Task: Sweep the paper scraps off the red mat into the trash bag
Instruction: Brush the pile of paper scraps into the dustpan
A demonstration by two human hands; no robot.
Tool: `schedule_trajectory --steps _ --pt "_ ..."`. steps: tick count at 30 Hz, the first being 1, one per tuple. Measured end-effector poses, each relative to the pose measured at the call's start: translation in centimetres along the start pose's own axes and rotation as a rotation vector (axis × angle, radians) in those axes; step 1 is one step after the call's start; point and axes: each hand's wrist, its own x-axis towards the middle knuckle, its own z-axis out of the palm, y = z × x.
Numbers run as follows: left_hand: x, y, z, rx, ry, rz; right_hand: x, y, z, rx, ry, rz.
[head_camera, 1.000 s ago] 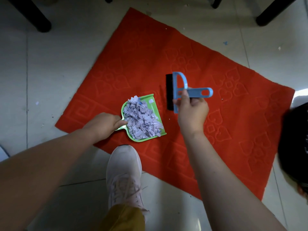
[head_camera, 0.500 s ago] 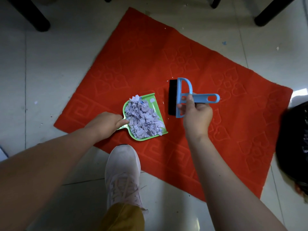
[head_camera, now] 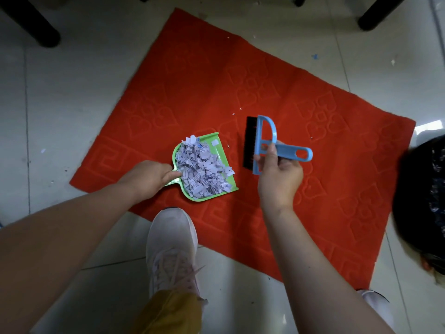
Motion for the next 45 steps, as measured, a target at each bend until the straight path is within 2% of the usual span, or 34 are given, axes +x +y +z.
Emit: schedule_trajectory --steps 3,9,13,17,22,25,32,45 --pt "0.1 0.2 -0.1 -0.011 -0.001 0.004 0.6 0.6 0.0 -0.068 -0.006 -0.026" --pt "0.0 0.4 -0.2 -0.024 -0.008 -0.011 -0.3 0.9 1.5 -0.088 -0.15 0.054" --pt "0.0 0.4 -0.4 -0.033 -0.005 -0.026 0.9 -0.1 1.3 0.008 -0.09 0.018" --pt "0.1 0.4 -0.7 -0.036 -0.005 -0.045 2.7 -1.4 2.1 -0.09 -0.077 -0.09" --pt "0.2 0.3 -0.7 -0.042 -0.002 -0.041 2.4 -1.4 3.8 -0.256 -0.218 -0.095" --pt "0.2 0.3 -0.6 -0.037 0.001 -0.036 1.9 -0.9 4.2 -0.187 -0.269 -0.045" --pt "0.2 0.2 -0.3 -0.057 0.009 -0.038 3.0 -2.3 1.0 0.098 -0.075 -0.007" --pt "2.1 6.5 0.9 -0.092 -0.044 0.135 3.2 0.5 -7.2 -0.003 0.123 0.031"
